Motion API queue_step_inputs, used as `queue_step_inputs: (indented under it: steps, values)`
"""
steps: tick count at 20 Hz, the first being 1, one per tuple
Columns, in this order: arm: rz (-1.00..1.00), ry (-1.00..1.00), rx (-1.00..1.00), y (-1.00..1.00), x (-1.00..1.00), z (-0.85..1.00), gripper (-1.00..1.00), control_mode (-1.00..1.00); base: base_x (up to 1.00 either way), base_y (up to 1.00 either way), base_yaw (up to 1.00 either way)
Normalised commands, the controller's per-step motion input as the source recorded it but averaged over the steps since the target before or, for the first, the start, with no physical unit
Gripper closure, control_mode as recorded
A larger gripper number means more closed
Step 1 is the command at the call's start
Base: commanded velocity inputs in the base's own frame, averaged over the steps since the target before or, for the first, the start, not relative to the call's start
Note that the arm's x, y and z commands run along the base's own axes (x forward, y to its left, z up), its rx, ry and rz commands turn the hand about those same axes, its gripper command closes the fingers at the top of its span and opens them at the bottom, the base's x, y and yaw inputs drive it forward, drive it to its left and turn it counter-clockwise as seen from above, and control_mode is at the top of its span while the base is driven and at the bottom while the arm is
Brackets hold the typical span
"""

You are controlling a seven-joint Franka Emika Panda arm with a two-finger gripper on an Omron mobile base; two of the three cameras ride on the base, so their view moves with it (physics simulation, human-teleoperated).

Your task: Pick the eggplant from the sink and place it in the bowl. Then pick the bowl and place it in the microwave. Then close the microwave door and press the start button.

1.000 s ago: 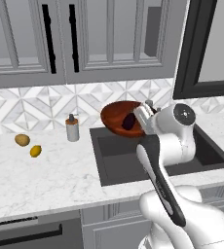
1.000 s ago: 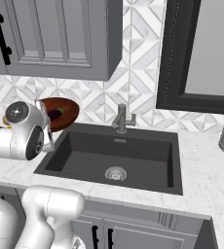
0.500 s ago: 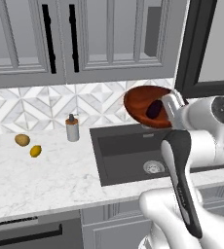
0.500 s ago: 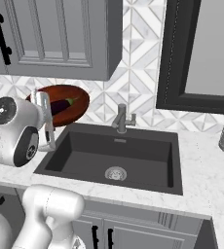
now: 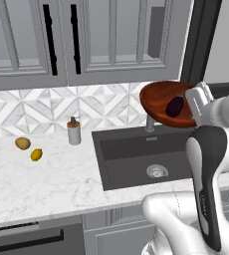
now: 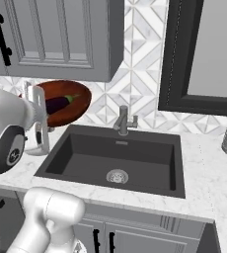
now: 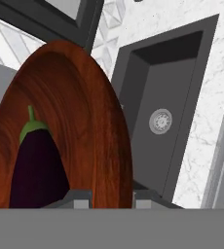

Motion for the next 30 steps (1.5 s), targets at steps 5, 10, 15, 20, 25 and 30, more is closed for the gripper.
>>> queue_step_inputs:
  steps: [5,10,15,20,25,30]
  values:
    - [0.00,0.00,0.00,0.08,-0.43,0.36,1.00,-1.00,0.00,0.00,0.00]
    - [0.00,0.00,0.00,0.09,-0.26,0.33,1.00,1.00,0.00,0.00,0.00]
    - [0.00,0.00,0.00,0.00,0.00,0.00,1.00,1.00,-0.43,-0.11,-0.06]
    - [0.00,0.00,0.00,0.00,0.00,0.00,1.00,1.00,-0.65,0.57,0.28]
    - [0.00,0.00,0.00,0.00,0.00,0.00,1.00,1.00,0.00,0.65,0.73]
    - [0.00,0.00,0.00,0.00,0.00,0.00,1.00,1.00,0.00,0.39,0.84]
